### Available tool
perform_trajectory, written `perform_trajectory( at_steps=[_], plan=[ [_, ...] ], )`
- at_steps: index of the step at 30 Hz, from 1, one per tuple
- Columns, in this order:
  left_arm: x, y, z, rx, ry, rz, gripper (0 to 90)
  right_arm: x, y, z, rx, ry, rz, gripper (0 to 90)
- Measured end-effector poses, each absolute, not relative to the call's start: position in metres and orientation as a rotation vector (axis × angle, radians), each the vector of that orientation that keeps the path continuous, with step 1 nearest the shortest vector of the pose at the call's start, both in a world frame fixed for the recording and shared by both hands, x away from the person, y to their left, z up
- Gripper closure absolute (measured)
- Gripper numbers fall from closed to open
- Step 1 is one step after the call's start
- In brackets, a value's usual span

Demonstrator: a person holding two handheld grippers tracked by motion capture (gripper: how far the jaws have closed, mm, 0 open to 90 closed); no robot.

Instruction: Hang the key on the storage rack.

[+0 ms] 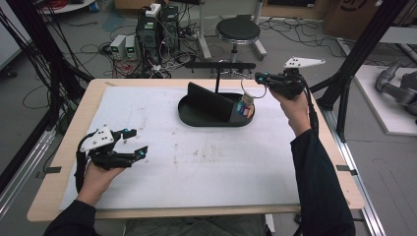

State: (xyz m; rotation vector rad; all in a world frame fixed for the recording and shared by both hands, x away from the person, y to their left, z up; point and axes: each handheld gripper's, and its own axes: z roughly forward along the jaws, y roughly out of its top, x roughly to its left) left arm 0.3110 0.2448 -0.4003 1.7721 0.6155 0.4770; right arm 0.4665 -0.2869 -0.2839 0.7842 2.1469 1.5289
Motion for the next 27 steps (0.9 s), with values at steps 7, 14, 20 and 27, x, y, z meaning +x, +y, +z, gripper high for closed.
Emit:
perform_trajectory(
  at_steps=[7, 14, 20, 27],
  plan=[
    [0.313, 0.244, -0.402, 1.772, 0.616, 0.47, 23.7, 0.481, -0.295, -0.29, 0.84, 2.128, 1.545, 88.2],
    [0.314, 0.245, -0.403, 1.773, 0.619, 0.469, 23.7, 0.492, -0.288, -0.286, 0.828, 2.137, 1.534, 88.1],
    [0.315, 0.245, -0.403, 1.772, 0.621, 0.468, 23.7, 0.503, -0.284, -0.294, 0.858, 2.148, 1.519, 88.1],
    [0.316, 0.246, -0.405, 1.775, 0.624, 0.463, 23.7, 0.515, -0.285, -0.301, 0.897, 2.142, 1.499, 88.1]
  ],
)
